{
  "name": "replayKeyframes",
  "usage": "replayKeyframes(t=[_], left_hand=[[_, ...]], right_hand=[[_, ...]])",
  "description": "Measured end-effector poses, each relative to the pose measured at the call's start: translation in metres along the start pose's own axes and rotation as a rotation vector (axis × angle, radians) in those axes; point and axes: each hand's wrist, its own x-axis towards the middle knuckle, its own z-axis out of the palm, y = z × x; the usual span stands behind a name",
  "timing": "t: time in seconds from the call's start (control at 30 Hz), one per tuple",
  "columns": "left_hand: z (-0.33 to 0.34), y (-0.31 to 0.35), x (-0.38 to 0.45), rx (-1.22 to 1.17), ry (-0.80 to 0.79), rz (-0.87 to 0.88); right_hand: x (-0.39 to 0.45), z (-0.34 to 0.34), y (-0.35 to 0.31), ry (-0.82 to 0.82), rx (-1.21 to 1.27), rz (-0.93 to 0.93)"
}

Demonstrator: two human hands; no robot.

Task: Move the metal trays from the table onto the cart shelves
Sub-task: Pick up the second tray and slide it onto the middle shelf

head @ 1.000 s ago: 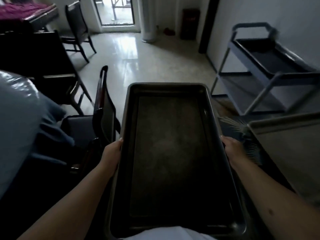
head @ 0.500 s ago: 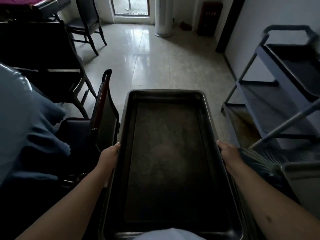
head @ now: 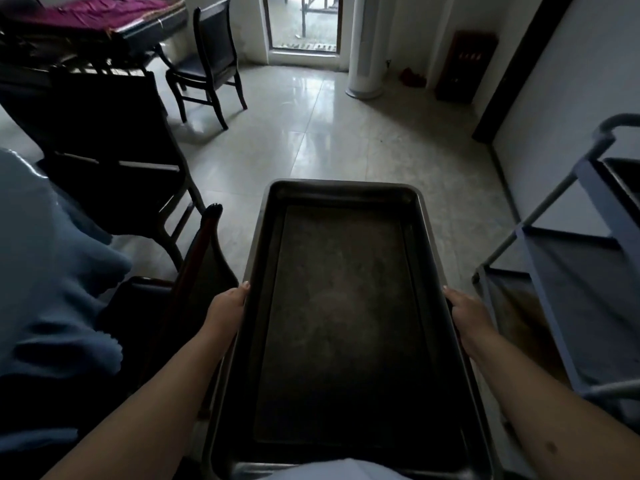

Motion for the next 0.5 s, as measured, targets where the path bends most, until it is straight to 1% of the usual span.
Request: replayKeyframes(t=[0.13, 0.3, 0.43, 0.5], left_hand=[[0.019, 0.037, 0.076, 0.016, -0.025, 0.016], [0.044, 0.112, 0.184, 0.13, -0.096, 0.148], [0.076, 0.164, 0.251, 0.154, -0.164, 0.099], [0.099, 0.183, 0.28, 0.209, -0.209, 0.098]], right_hand=[[0.063, 0.024, -0.034, 0.039, 0.02, 0.009], [0.138, 0.051, -0.087, 0.147, 0.089, -0.011], [0.172, 0.056, -0.11, 0.211, 0.165, 0.032], [0.185, 0.053, -0.117, 0.254, 0.189, 0.061]])
